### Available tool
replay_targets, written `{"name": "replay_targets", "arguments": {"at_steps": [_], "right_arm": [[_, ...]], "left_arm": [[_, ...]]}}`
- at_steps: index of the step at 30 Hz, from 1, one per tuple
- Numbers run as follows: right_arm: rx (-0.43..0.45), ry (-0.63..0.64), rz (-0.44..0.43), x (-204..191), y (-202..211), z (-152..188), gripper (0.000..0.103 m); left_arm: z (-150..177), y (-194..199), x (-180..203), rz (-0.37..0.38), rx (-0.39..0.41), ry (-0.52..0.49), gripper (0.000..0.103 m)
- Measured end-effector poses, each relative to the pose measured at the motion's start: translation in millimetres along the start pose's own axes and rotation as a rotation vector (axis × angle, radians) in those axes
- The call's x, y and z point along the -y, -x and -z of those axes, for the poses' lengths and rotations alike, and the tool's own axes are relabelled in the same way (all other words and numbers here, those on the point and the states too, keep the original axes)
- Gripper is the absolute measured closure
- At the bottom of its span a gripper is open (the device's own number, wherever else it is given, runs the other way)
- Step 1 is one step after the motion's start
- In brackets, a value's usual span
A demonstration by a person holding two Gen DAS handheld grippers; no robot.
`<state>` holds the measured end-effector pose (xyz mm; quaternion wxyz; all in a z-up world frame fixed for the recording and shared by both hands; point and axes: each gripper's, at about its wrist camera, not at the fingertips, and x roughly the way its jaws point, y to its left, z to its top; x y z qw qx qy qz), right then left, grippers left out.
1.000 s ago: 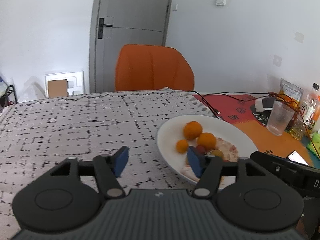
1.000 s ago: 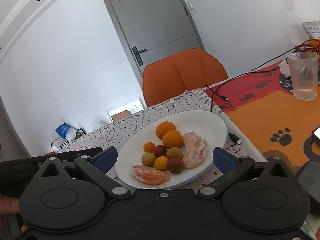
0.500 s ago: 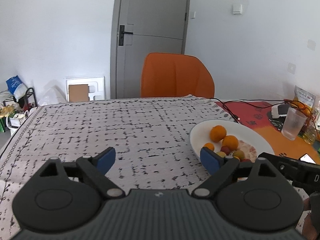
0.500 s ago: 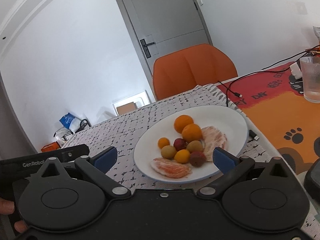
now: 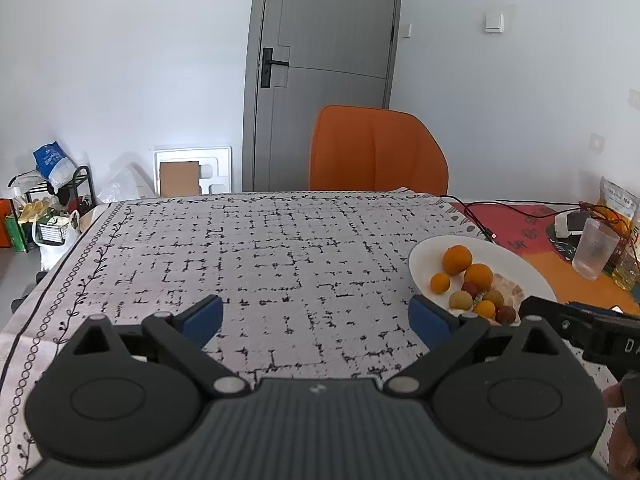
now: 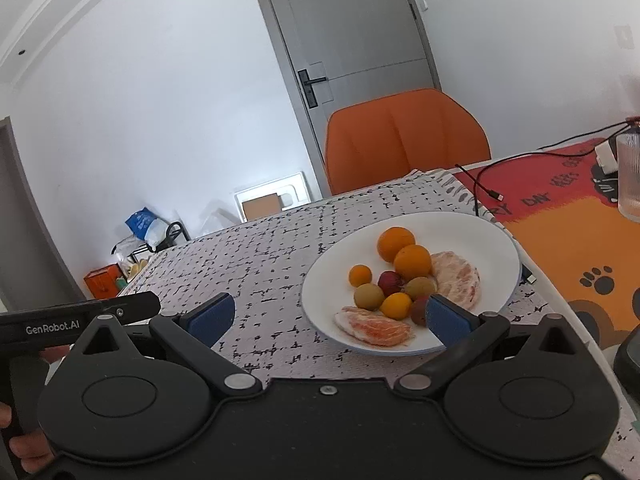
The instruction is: Organize fruits
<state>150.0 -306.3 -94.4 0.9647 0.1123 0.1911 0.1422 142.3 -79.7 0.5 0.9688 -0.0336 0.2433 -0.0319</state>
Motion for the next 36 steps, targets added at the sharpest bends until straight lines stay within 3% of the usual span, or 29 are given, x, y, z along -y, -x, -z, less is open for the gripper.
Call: {"name": "replay_targets", "arguments": {"at_steps": [3,19,36], "right_arm": [[-0.002,0.005,-0.002,-4.1,3.8,-0.4,0.0],[-0.036,0.112,-0.01,-35.2,27.8,5.4,0.0],[-0.057,0.134,-0.024,-44.2,54.9,15.3,0.0]], "left_arm": [[2.3,7.3,-5.3,0.0,-0.002,0.004,0.0],[13.0,49.7,-28.6,-0.051,-0.019,-0.007,0.0],[28.0,92.0,-38.7,-0.073,-0.01,-0.014,0.0]]}}
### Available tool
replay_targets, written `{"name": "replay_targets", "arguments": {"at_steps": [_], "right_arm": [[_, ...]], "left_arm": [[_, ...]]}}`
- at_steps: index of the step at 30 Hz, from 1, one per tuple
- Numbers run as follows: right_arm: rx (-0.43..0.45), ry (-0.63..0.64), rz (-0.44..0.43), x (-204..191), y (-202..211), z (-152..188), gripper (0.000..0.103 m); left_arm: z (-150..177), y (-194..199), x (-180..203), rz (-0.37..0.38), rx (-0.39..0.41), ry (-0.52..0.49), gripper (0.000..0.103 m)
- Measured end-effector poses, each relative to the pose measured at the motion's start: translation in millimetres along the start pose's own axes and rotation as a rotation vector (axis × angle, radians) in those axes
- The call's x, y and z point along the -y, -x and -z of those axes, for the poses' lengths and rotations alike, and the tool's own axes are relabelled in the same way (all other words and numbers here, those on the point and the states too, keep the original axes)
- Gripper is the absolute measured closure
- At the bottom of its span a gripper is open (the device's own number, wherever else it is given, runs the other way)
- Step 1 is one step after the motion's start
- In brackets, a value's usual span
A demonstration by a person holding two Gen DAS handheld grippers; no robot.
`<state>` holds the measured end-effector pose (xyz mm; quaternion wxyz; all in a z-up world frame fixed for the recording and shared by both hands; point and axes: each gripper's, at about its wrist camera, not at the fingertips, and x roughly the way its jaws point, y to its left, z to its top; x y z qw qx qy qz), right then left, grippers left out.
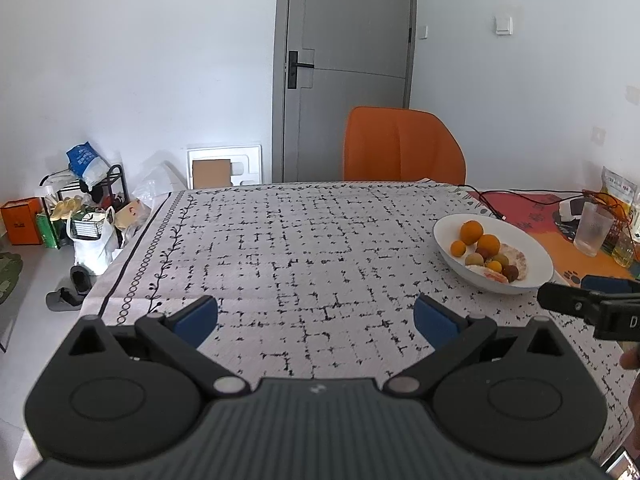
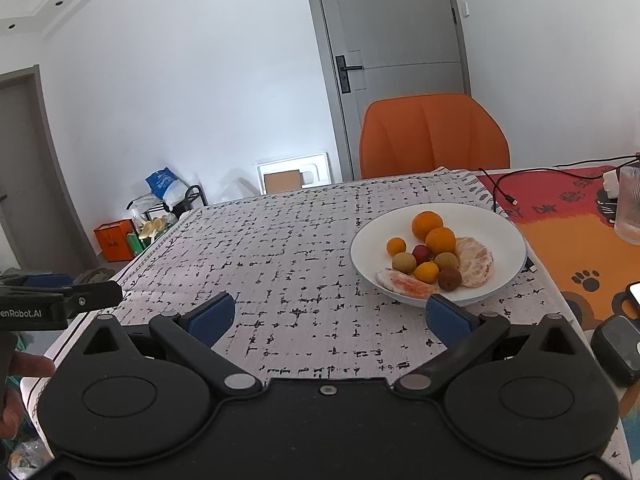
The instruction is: Organize fruits
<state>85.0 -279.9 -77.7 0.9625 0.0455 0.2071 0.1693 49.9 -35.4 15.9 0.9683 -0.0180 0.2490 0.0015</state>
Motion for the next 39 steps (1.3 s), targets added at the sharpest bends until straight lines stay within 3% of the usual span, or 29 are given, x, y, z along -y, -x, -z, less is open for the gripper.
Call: {"name": "replay_targets", "arguments": {"at_steps": [22,39], "right_arm": [[0.021,0.021,-0.039,-13.9,28.1,4.1,0.0],[0.025,0.05,-0.05,-22.3,33.2,6.7,0.0]], "left_arm": [[10.5,41.9,-17.9,-0.028,0.049,0.007,0.0],[16.8,45.8,-32.2,-0.031,0.039,0.032,0.0]]}}
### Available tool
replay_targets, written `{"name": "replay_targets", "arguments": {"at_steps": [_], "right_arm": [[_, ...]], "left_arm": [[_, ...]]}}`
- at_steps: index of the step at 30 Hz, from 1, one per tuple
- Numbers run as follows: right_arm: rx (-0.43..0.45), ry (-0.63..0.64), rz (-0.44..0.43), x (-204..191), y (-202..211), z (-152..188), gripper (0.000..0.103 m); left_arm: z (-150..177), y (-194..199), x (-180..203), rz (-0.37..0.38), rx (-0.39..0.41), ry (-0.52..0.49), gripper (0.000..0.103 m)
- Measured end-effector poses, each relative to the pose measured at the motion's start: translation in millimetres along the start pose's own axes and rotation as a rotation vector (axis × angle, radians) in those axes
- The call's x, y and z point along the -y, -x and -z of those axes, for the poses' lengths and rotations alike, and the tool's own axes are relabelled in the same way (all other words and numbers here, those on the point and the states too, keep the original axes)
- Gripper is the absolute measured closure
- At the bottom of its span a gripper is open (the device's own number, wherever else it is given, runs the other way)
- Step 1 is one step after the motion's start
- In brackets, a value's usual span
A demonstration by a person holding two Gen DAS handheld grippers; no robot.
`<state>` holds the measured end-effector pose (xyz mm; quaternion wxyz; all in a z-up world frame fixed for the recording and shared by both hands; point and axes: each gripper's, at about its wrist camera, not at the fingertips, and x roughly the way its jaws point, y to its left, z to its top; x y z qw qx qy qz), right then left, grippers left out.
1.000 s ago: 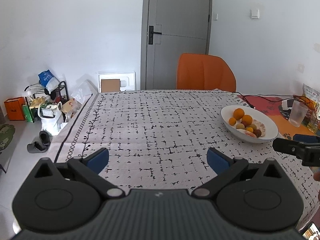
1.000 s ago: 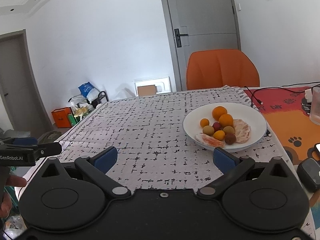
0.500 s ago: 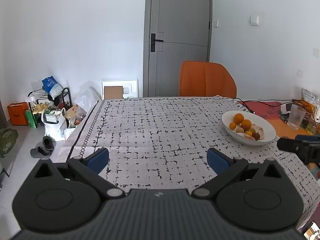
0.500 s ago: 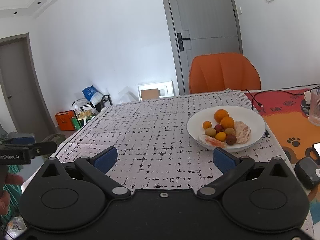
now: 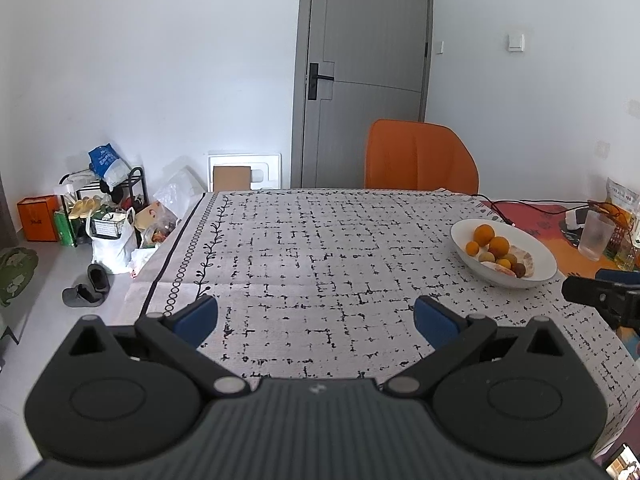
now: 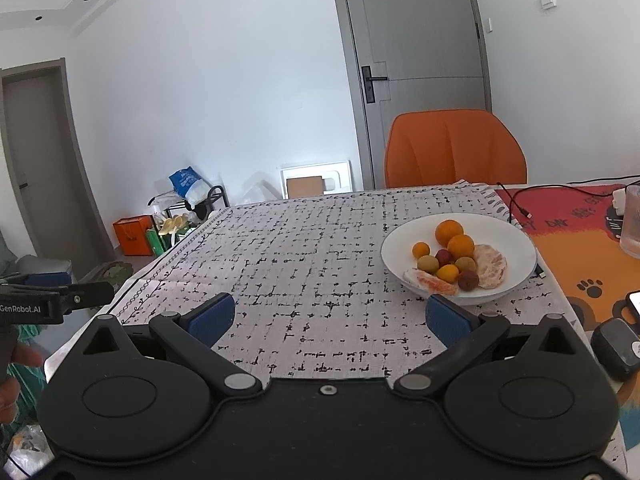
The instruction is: Organize fruits
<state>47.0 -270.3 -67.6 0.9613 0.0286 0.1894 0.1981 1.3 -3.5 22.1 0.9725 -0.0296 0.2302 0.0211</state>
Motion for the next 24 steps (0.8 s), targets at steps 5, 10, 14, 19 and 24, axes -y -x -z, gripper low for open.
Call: {"name": "replay_targets", "arguments": {"at_steps": [5,10,14,19,24], "right_arm": [[0.004,-0.003,0.007,2.5,2.2,0.2,0.0],[0.006,-0.01,0.011,4.7,3.7,0.3,0.0],[0.006,-0.007,0.011,4.3,3.6,0.5,0.0],[0.007,-0.005,0.012,4.0,4.0,0.7,0.0],[0.004,-0.006,0.015,3.7,3.3,0.9,0.0]], "left_arm": [[0.6,1.0,0.2,0.001,0.003,-0.001,0.0],[0.2,1.2,1.7,0.002,0.003,-0.004,0.0],[-0.2,1.7,2.2,0.001,0.004,-0.008,0.0],[-0.7,2.7,2.1,0.002,0.003,-0.01,0.0],[-0.8,3.1,1.6,0.0,0.005,-0.006,0.0]]}}
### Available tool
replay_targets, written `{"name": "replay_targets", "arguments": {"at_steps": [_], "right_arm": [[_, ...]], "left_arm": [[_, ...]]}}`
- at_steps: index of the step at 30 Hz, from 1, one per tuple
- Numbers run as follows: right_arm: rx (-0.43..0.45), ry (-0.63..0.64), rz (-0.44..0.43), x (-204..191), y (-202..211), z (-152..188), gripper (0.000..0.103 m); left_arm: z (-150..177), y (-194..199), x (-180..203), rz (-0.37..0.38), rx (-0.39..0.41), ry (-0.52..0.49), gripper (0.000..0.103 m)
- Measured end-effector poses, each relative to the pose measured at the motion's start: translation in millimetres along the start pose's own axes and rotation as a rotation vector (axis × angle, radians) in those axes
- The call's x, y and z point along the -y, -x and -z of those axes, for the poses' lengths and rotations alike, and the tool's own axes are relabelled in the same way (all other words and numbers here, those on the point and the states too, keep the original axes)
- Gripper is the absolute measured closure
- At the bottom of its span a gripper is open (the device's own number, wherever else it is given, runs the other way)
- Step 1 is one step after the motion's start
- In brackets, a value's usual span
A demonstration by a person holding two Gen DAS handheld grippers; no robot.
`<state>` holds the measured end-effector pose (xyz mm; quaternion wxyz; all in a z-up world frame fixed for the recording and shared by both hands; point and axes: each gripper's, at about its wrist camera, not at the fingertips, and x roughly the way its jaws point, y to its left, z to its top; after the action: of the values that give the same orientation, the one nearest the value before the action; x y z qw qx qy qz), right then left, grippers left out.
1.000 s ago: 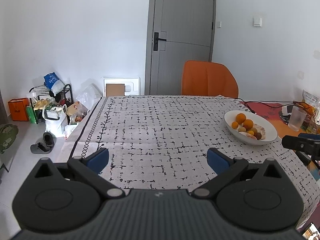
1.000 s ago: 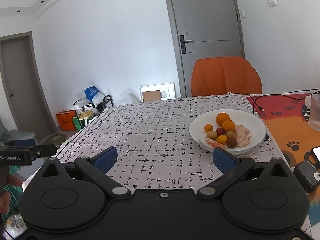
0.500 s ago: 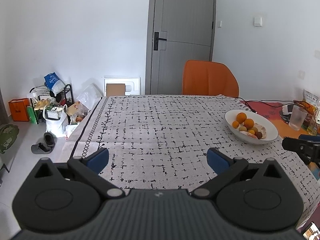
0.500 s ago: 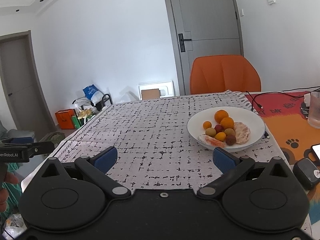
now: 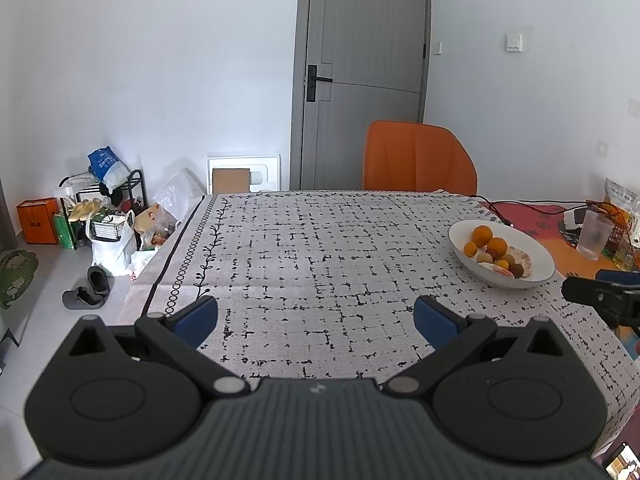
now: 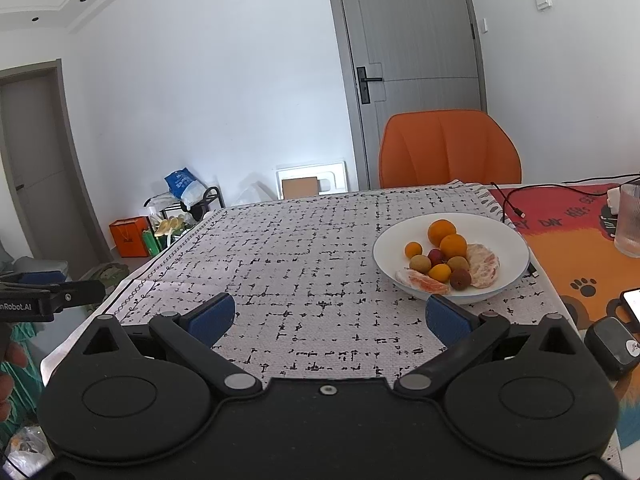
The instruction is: Organize fruits
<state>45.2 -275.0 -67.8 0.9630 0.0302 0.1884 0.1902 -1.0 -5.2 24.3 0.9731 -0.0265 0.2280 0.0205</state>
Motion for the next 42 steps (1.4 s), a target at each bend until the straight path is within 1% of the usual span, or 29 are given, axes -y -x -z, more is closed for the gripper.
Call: {"name": "replay_targets", "arguments": {"at_steps": [33,42], "right_arm": [[-0.002,-0.002,0.003,2.9,-1.3,0.2,0.0],[-0.013,0.021,-0.01,-1.5,-3.9,1.9,0.0]], "left_arm": [[0.7,-0.7,-1.5,-0.003,-0.007,0.001,0.0],[1.0,0.0,-1.3,-0.006,-0.004,0.001,0.0]]}}
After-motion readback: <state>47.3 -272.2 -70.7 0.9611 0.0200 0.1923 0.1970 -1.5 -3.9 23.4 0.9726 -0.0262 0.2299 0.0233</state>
